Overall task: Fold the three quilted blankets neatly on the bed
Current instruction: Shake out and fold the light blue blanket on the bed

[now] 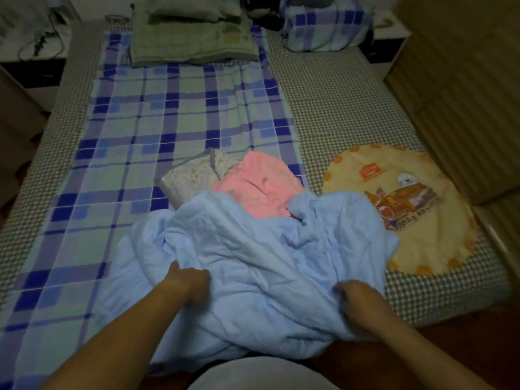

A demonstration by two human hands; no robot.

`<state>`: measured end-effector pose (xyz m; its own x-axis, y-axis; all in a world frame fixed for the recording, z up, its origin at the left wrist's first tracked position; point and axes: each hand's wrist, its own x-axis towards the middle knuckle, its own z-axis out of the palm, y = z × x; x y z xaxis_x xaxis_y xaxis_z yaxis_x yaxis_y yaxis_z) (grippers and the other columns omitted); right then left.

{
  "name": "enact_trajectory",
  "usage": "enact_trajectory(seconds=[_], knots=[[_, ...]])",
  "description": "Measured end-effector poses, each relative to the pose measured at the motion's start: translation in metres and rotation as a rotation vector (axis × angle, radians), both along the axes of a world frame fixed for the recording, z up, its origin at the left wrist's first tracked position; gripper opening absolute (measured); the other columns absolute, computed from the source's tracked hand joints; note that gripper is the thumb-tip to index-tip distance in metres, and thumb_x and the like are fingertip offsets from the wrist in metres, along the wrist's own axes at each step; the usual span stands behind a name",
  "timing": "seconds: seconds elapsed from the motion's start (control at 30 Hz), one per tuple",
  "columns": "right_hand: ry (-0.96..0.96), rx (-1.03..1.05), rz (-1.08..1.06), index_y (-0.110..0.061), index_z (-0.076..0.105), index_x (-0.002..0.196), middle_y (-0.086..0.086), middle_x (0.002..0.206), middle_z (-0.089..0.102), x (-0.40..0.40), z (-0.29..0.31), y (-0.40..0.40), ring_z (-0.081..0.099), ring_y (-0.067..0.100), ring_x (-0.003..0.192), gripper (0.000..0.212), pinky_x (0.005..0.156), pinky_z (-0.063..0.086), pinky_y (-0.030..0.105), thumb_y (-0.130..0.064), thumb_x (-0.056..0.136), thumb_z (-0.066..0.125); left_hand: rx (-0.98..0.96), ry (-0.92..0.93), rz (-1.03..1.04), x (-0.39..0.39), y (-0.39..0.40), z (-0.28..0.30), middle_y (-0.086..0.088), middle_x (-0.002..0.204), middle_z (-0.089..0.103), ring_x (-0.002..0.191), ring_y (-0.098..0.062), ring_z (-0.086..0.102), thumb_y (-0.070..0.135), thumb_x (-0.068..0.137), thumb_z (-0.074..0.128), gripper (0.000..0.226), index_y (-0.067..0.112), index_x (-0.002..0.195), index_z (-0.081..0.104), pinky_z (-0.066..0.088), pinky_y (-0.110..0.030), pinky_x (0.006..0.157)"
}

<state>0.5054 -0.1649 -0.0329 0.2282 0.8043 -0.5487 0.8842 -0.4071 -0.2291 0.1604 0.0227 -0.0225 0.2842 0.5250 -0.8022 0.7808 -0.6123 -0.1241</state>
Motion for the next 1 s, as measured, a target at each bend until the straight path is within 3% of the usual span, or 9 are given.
enact_trajectory(seconds=[0.17,0.27,0.4,0.57,0.67,0.77,0.87,0.93,1.0], knots=[[0.048,0.334,-0.024,-0.024,0.038,0.149,0.012,0.15,0.031,-0.019,-0.007,0.073,0.042,0.035,0.129,0.065,0.101,0.044,0.041,-0.017,0.088,0.058,0.402,-0.607,0.088,0.01,-0.004,0.009,-0.009,0.116,0.058,0.104,-0.032,0.06,0.027,0.09,0.053,0.034,0.017,0.123,0.053,0.052,-0.042,0.084],[-0.125,0.204,0.07,-0.028,0.012,0.157,0.013,0.163,-0.007,-0.021,-0.028,0.102,0.019,0.039,0.142,0.087,0.105,0.04,0.048,-0.021,0.087,0.062,0.496,-0.683,-0.089,0.032,0.013,0.009,-0.016,0.153,0.035,0.14,-0.039,0.035,0.021,0.084,0.06,0.068,0.023,0.148,0.038,0.036,-0.048,0.112],[-0.286,0.26,0.231,-0.005,0.07,0.099,0.024,0.139,0.049,-0.01,-0.03,0.119,0.052,0.052,0.116,0.038,0.073,0.052,0.051,-0.001,0.063,0.078,0.435,-0.303,-0.229,0.058,0.046,0.02,-0.009,0.167,-0.002,0.151,-0.038,-0.009,0.028,0.102,0.039,0.046,0.03,0.148,0.038,-0.004,-0.054,0.122],[-0.317,0.622,0.31,-0.004,0.064,0.084,0.019,0.117,0.061,0.021,0.005,0.079,0.054,0.04,0.103,0.015,0.08,0.046,0.048,-0.013,0.072,0.063,0.361,-0.256,-0.323,0.008,0.02,-0.005,-0.004,0.11,0.063,0.119,-0.036,0.054,0.031,0.084,0.048,0.031,0.031,0.104,0.072,0.021,-0.058,0.114],[-0.417,0.351,-0.037,-0.006,0.064,0.074,0.021,0.091,0.064,0.067,-0.019,-0.007,0.059,0.039,0.082,0.015,0.073,0.048,0.046,-0.017,0.064,0.06,0.34,-0.359,-0.171,-0.053,-0.04,-0.031,-0.004,0.076,0.06,0.072,-0.032,0.065,0.028,0.071,0.043,0.026,0.027,0.078,0.069,0.04,-0.049,0.091],[-0.401,0.048,-0.207,0.001,0.064,0.07,0.027,0.073,0.06,0.102,-0.064,-0.081,0.058,0.044,0.07,0.029,0.065,0.053,0.055,-0.021,0.07,0.047,0.195,-0.322,0.057,-0.092,-0.101,-0.044,-0.005,0.084,0.067,0.068,-0.028,0.07,0.029,0.067,0.045,0.036,0.026,0.098,0.064,0.056,-0.048,0.071],[-0.407,0.087,-0.3,0.007,0.058,0.069,0.032,0.076,0.054,0.092,-0.045,-0.066,0.054,0.044,0.072,0.02,0.069,0.05,0.05,-0.01,0.059,0.062,0.042,-0.178,0.27,-0.1,-0.127,-0.043,-0.006,0.146,0.048,0.121,-0.022,0.06,0.042,0.084,0.043,0.074,0.023,0.155,0.029,0.048,-0.038,0.096],[-0.408,0.337,-0.352,0.006,0.056,0.084,0.035,0.097,0.054,0.07,-0.015,-0.033,0.052,0.046,0.086,0.033,0.078,0.041,0.048,-0.012,0.057,0.056,0.042,-0.25,0.37,-0.093,-0.126,-0.039,-0.006,0.143,0.053,0.123,-0.023,0.058,0.047,0.08,0.037,0.076,0.02,0.151,0.04,0.046,-0.034,0.097],[-0.383,0.562,-0.321,0.004,0.056,0.095,0.033,0.117,0.051,0.051,0.001,-0.004,0.048,0.046,0.1,0.038,0.086,0.035,0.048,-0.008,0.06,0.056,0.207,-0.405,0.374,-0.08,-0.116,-0.031,-0.006,0.107,0.073,0.097,-0.024,0.07,0.042,0.079,0.04,0.05,0.018,0.112,0.07,0.054,-0.034,0.078]])
